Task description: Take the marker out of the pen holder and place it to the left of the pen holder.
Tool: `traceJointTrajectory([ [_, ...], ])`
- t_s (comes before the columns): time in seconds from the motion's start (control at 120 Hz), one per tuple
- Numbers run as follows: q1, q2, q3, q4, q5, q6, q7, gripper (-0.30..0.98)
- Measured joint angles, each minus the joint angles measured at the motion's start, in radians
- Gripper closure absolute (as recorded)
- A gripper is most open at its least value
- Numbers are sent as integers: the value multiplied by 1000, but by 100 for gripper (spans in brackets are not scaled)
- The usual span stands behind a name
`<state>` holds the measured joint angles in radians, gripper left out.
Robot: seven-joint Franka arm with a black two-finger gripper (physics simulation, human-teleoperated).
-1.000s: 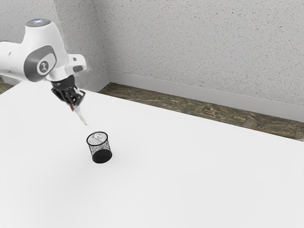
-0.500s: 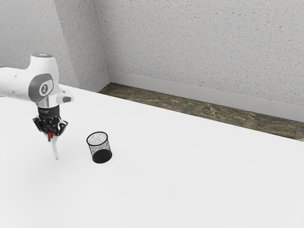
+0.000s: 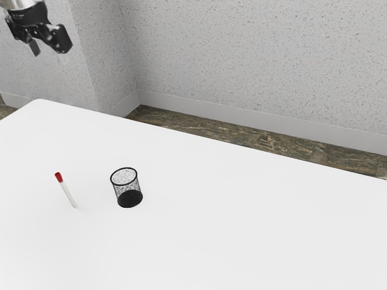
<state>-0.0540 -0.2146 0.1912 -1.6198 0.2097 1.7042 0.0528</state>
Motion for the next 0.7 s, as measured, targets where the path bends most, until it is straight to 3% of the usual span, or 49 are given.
traceJointTrajectory([
  [0.092, -67, -15, -35, 33, -77, -134, 11, 6],
  [0.208, -80, -16, -42, 42, -118, -228, 22, 4],
  [0.7, -75, -18, -31, 38, -144, -327, 50, 2],
])
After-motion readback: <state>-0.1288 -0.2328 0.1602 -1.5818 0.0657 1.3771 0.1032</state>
